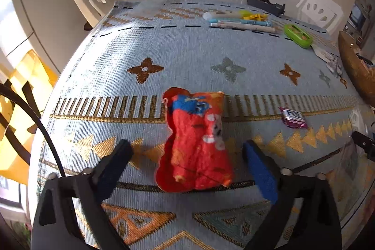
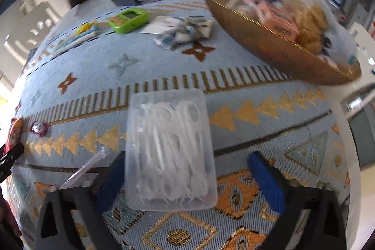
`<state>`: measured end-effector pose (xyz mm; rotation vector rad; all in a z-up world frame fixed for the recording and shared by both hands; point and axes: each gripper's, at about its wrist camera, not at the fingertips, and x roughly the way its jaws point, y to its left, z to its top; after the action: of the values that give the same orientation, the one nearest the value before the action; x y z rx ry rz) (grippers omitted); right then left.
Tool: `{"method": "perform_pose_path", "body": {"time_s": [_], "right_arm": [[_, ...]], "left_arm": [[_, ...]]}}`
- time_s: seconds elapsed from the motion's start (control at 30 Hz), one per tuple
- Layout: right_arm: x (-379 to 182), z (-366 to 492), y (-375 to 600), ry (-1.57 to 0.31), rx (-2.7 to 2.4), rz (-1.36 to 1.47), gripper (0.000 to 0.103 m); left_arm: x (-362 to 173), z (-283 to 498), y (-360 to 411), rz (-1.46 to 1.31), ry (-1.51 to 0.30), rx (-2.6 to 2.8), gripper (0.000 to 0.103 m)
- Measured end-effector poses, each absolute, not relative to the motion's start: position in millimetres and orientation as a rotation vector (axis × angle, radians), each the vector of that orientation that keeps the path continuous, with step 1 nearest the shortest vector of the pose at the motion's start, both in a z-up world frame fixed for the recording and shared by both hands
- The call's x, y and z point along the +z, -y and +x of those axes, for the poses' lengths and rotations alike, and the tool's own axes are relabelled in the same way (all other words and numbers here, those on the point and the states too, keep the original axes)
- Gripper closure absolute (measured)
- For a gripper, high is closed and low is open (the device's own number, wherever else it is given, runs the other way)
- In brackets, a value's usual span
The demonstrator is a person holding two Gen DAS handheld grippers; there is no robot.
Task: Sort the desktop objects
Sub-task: 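Lift the clear box of white floss picks with the right gripper, then carry the floss pick box over the golden basket and open the right gripper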
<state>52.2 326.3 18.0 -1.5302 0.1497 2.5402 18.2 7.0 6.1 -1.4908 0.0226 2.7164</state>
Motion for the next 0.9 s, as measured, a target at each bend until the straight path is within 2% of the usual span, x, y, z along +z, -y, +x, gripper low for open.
{"method": "perform_pose_path", "body": {"time_s": [0.03,0.07,0.13,0.27,0.5,0.9], "right_arm": [[21,51,-323,-0.124,2.568,-1.543,0.042],[24,51,-320,-0.106,2.586,-1.558,0.046],[25,49,-315,-0.067,2.597,-1.598,0.046],[33,50,-320,-0.086,2.633,-1.628,0.046],[86,43,-329,0.044,2.716,-1.537,0.046],[159,49,-395,-0.071,2.818,-1.351,0.046]], "left_arm": [[8,20,-10,-1.487,-0.023,2.709,0.029],[10,21,-13,-1.486,-0.025,2.706,0.036],[14,21,-20,-1.481,-0.014,2.698,0.062],[28,17,-34,-1.463,0.098,2.655,0.068],[84,11,-96,-1.306,0.067,2.64,0.072],[154,-7,-171,-1.145,0.041,2.583,0.073]]}}
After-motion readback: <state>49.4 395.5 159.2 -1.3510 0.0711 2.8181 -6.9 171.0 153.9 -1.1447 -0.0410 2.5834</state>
